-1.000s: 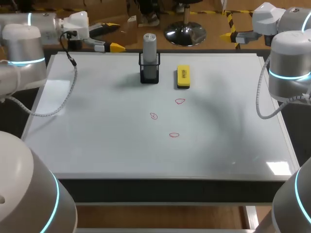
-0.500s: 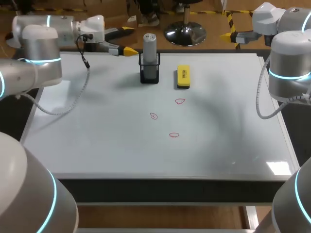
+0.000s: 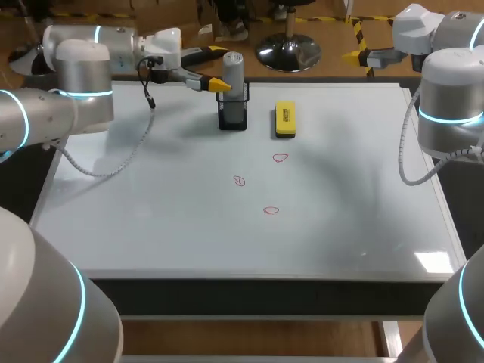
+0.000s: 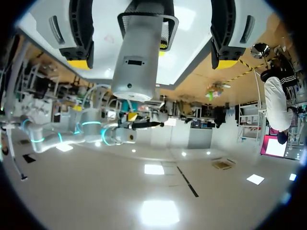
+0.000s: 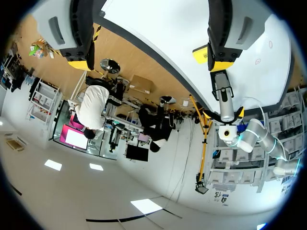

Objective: Pick up the inspection probe, press it on each red-marked spot on the whiteboard one by one, put down the probe, pick up the eraser, and wipe off all the red marks.

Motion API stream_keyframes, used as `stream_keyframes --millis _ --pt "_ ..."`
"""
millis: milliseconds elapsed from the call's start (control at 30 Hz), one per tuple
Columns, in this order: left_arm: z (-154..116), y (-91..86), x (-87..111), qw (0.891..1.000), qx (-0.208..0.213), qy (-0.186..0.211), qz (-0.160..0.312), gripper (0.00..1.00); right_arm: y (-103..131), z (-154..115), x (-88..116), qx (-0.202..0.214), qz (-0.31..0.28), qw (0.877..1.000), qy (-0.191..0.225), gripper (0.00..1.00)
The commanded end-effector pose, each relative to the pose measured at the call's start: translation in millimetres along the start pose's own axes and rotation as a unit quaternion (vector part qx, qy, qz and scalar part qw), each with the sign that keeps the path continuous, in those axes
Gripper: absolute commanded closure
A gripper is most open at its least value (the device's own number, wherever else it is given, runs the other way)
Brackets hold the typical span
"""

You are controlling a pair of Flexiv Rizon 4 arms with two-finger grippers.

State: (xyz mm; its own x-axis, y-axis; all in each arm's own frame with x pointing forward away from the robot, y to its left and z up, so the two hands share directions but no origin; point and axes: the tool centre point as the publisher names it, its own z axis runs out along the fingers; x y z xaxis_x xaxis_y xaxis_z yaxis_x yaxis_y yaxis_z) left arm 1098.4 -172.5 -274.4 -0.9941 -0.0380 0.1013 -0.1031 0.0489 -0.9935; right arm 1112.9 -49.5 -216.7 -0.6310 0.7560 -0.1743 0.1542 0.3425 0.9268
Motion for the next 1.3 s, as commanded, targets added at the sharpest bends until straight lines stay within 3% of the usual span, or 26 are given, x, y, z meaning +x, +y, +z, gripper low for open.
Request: stream_keyframes --millis 33,367,1033,1100,1133,1167,1200,1267,1300 --pt "9.6 0.4 2.9 1.0 -0.002 -0.01 0.005 0.0 0.0 0.3 -0.4 0.0 0.0 1.0 0.0 0.0" --pt "30.9 1.7 10.6 1.0 0.003 -0.012 0.003 0.0 0.0 0.3 -0.4 0.0 0.0 1.0 0.0 0.0" --pt "27.6 4.0 10.7 1.0 -0.004 -0.018 0.005 0.0 0.0 0.3 -0.4 0.0 0.0 1.0 0.0 0.0" --pt "26.9 4.8 10.2 1.0 -0.005 -0.019 0.005 0.15 0.0 0.3 -0.4 0.0 0.0 1.0 0.0 0.0" --pt "26.6 5.2 10.0 1.0 -0.005 -0.019 0.005 0.17 0.0 0.3 -0.4 0.0 0.0 1.0 0.0 0.0" --pt "26.3 5.7 9.8 1.0 -0.005 -0.019 0.005 0.4 0.0 0.3 -0.4 0.0 0.0 1.0 0.0 0.0" --pt "25.9 6.1 9.9 1.0 -0.006 -0.019 0.005 0.53 0.0 0.3 -0.4 0.0 0.0 1.0 0.0 0.0" --pt "24.2 6.8 10.5 1.0 -0.006 -0.019 0.005 1.0 0.0 0.3 -0.4 0.0 0.0 1.0 0.0 0.0" --pt "23.2 6.9 11.1 1.0 -0.007 -0.018 0.006 1.0 0.0 0.3 -0.4 0.0 0.0 1.0 0.0 0.0"
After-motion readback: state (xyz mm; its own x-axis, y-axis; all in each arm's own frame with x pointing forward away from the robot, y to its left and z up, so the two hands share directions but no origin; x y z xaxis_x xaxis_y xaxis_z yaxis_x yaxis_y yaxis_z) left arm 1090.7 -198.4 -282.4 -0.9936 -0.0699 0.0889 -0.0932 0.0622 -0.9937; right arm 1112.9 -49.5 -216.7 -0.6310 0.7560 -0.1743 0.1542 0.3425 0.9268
